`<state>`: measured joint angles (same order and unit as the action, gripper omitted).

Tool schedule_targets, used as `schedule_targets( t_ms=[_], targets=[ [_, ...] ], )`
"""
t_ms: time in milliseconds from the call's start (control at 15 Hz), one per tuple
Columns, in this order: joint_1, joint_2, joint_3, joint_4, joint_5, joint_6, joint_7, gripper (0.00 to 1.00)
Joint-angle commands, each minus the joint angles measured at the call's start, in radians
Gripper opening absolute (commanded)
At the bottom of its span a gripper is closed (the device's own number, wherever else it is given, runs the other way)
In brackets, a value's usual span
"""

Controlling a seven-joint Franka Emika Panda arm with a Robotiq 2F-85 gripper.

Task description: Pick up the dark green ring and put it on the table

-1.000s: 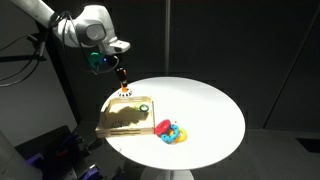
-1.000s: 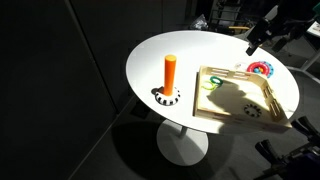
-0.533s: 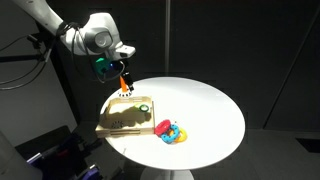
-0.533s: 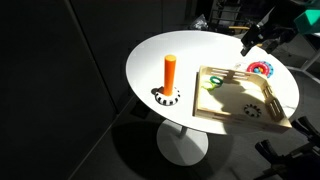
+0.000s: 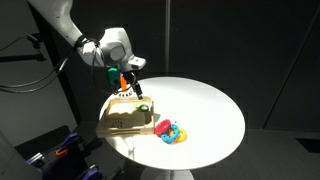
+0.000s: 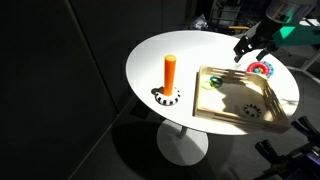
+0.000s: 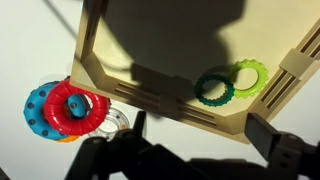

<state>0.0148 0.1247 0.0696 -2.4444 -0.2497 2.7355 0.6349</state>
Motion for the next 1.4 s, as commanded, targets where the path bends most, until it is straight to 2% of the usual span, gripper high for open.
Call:
schedule_targets(
  t_ms=[0,267,467,933,1333],
  targets=[
    [0.049,0.104,-0.068,0.066,-0.035,0.068,-0.003,1.00],
    [0.100,0.201,-0.114,0.111,0.011,0.148,-0.048,1.00],
    [0.129,0.263,-0.123,0.142,0.058,0.203,-0.088,1.00],
    [0.164,0.364,-0.108,0.193,0.213,0.273,-0.219,1.00],
    [0.170,0.419,-0.098,0.221,0.283,0.281,-0.285,1.00]
  ],
)
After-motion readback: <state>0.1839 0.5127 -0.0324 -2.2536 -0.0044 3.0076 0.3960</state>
